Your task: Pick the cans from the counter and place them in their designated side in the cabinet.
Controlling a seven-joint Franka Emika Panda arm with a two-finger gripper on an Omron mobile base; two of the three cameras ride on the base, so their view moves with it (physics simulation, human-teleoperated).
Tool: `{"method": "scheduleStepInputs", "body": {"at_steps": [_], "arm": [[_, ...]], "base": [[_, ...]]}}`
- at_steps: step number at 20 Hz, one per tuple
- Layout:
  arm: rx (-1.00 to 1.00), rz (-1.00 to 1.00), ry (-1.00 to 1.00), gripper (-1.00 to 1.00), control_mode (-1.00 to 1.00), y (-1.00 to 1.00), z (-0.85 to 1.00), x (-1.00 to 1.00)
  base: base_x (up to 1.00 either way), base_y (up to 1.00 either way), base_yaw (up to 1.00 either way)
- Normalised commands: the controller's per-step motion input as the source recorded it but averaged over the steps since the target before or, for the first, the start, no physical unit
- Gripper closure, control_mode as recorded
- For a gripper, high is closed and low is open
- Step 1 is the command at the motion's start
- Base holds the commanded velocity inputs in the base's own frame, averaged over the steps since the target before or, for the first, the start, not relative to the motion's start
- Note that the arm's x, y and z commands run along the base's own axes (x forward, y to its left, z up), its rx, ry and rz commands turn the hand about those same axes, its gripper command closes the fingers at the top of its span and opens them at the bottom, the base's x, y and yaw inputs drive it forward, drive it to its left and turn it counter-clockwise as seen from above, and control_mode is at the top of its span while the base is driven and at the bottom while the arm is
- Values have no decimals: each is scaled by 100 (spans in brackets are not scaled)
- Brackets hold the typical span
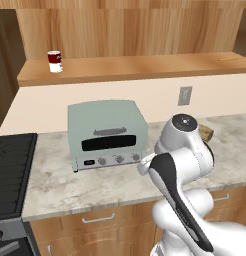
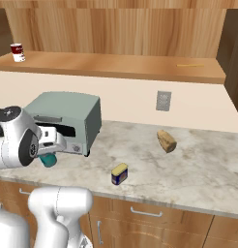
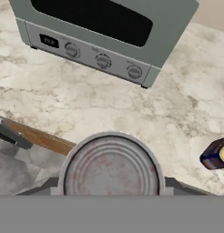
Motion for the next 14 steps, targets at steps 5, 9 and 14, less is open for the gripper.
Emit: {"method": "scheduleStepInputs", "body": {"at_steps": [5,9,14], "arm": [[2,3,-14,100,-100,-17,20,-26],[2,4,-17,100,-100,-18,24,-28],[5,7,-20,100,-100,-8,26,-21]], "base": [[0,0,0],[0,0,0],[0,0,0]]}}
